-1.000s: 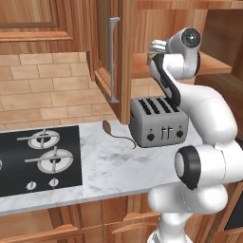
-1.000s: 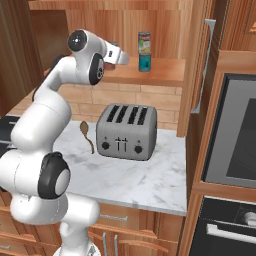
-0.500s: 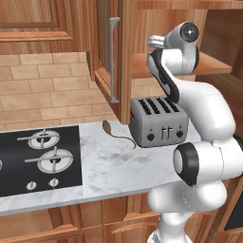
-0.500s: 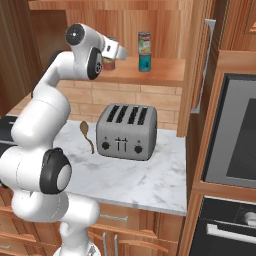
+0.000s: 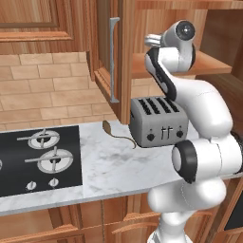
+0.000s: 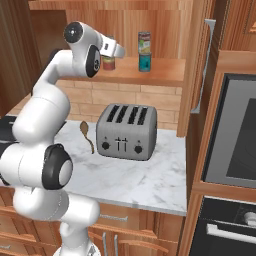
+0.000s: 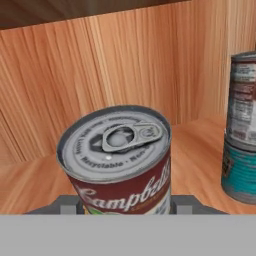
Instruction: Stack two cans on top of the other two cans in the cabinet.
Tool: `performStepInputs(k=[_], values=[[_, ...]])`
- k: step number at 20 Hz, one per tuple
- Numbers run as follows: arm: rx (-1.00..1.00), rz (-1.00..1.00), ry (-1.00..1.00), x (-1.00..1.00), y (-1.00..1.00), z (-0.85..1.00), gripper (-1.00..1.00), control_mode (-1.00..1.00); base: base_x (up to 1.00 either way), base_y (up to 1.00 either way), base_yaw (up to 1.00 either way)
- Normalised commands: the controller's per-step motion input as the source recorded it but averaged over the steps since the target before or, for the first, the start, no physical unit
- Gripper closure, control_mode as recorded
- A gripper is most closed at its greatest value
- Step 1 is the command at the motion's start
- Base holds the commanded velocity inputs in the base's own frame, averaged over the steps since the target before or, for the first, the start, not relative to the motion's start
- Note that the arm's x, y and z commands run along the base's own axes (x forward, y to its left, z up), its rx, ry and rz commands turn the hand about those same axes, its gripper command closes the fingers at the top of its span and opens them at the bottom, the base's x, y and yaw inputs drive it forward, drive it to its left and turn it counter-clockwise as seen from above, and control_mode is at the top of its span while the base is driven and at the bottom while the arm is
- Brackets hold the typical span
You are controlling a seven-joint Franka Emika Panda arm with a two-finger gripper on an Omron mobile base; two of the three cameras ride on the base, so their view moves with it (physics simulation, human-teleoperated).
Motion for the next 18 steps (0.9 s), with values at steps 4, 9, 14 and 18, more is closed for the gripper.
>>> performStepInputs(k=[4, 9, 14, 18], values=[[0.0, 0.02, 0.0, 0.18, 0.12, 0.01, 1.0, -1.0, 0.0, 0.0, 0.0], [0.0, 0.02, 0.02, 0.17, 0.11, 0.0, 1.0, -1.0, 0.0, 0.0, 0.0], [0.0, 0.02, 0.04, 0.17, 0.07, 0.0, 1.0, -1.0, 0.0, 0.0, 0.0], [-0.01, 0.02, 0.05, 0.16, 0.04, 0.02, 1.0, -1.0, 0.0, 0.0, 0.0]])
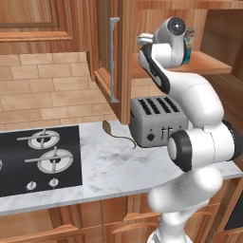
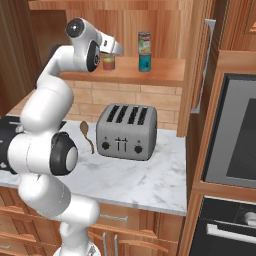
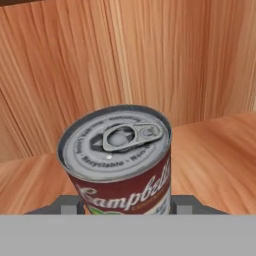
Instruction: Stack two cans on top of the other two cans in the cabinet.
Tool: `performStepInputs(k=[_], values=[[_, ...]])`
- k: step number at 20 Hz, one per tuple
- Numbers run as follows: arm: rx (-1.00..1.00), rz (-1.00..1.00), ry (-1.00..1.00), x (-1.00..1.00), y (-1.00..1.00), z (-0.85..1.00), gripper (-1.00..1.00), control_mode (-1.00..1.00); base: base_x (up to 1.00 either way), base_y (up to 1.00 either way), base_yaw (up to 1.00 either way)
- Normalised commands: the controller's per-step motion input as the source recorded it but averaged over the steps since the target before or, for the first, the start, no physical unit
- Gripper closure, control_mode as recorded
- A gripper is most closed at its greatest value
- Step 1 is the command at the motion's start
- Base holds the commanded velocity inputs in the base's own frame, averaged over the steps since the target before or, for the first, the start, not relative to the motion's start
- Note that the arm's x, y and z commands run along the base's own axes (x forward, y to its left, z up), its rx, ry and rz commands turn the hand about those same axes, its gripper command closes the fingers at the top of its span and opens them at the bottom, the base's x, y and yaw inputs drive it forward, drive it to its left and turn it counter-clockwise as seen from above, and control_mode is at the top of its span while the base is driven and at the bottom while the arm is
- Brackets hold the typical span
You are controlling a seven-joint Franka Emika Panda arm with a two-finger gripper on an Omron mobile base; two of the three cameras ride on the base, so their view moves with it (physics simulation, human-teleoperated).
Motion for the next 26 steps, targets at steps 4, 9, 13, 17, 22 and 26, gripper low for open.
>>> performStepInputs(k=[4, 9, 13, 17, 22, 26], values=[[0.0, 0.02, 0.02, 0.16, 0.02, 0.03, 1.0, -1.0, 0.0, 0.0, 0.0], [0.0, 0.03, 0.01, 0.11, 0.0, 0.04, 1.0, -1.0, 0.0, 0.0, 0.0], [0.0, 0.03, 0.0, 0.0, 0.0, 0.01, 1.0, -1.0, 0.0, 0.0, 0.0], [0.0, 0.02, 0.0, 0.0, 0.0, 0.0, 1.0, -1.0, 0.0, 0.0, 0.0], [-0.02, 0.01, 0.02, 0.06, 0.0, -0.01, 1.0, -1.0, 0.0, 0.0, 0.0], [-0.03, 0.01, 0.02, 0.08, 0.0, -0.01, 1.0, -1.0, 0.0, 0.0, 0.0]])
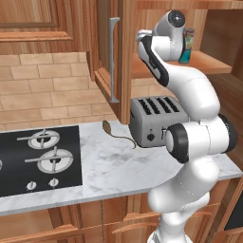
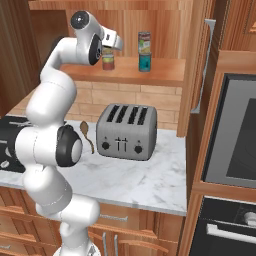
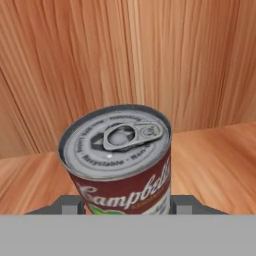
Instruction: Stack two cans on top of the other two cans in the cabinet.
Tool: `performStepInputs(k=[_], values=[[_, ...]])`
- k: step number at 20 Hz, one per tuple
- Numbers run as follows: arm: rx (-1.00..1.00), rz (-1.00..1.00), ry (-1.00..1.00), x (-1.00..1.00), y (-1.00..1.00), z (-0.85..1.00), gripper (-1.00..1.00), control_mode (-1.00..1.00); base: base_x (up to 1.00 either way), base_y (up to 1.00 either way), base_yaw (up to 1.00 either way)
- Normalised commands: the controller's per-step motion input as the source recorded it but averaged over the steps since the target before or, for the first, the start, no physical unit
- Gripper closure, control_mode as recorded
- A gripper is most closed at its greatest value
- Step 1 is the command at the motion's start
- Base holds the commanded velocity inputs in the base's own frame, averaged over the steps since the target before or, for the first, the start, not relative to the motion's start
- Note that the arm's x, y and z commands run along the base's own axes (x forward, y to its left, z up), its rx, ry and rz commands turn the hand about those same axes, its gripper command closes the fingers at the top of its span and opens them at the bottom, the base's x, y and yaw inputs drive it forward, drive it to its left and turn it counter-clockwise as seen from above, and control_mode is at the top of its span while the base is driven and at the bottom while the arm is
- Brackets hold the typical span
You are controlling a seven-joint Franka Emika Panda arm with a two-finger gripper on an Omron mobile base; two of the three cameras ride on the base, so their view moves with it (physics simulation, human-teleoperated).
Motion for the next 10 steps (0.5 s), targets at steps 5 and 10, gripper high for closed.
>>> performStepInputs(k=[5, 10], values=[[-0.01, 0.01, 0.02, 0.02, 0.0, -0.03, 1.0, -1.0, 0.0, 0.0, 0.0], [0.0, 0.01, 0.01, 0.0, -0.03, -0.08, 1.0, -1.0, 0.0, 0.0, 0.0]])
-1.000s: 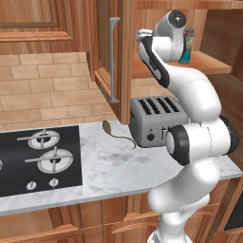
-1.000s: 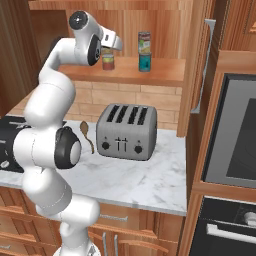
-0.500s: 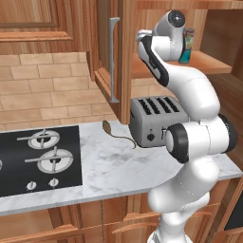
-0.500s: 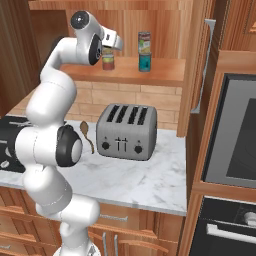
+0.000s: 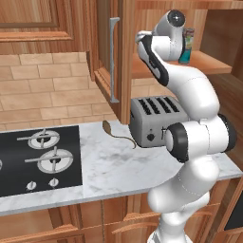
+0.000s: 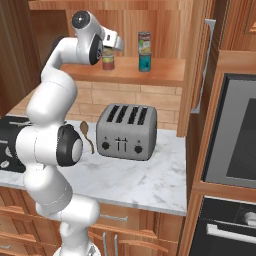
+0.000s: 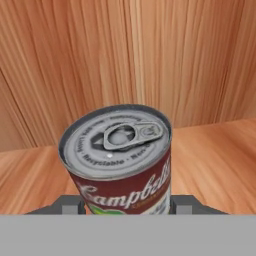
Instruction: Stack two cans on top of the other two cans in the cabinet.
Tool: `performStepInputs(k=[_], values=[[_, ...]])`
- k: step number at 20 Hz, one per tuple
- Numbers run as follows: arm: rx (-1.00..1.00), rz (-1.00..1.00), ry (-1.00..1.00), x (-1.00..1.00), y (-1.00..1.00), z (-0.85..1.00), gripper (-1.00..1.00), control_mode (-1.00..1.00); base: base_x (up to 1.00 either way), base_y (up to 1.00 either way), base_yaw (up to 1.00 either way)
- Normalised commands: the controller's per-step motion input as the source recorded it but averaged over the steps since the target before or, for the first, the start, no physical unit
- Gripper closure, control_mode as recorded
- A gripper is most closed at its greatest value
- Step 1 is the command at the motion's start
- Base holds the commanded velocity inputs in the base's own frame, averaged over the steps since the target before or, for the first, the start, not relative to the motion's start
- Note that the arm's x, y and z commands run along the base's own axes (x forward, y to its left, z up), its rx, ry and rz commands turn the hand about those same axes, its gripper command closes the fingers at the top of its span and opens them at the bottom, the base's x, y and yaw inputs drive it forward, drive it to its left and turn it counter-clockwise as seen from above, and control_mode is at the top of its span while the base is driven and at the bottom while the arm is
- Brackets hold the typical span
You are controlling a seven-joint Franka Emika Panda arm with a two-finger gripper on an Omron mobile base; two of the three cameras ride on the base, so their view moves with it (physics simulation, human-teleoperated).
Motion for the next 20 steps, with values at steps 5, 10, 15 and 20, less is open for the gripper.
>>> performStepInputs(k=[5, 10, 15, 20], values=[[0.0, 0.01, 0.01, 0.0, -0.01, -0.1, 1.0, -1.0, 0.0, 0.0, 0.0], [0.0, 0.0, 0.0, 0.01, 0.0, -0.13, 1.0, -1.0, 0.0, 0.0, 0.0], [0.0, 0.01, 0.0, 0.03, -0.01, -0.09, 1.0, -1.0, 0.0, 0.0, 0.0], [0.0, 0.01, 0.0, 0.02, -0.02, -0.11, -1.0, -1.0, 0.0, 0.0, 0.0]])
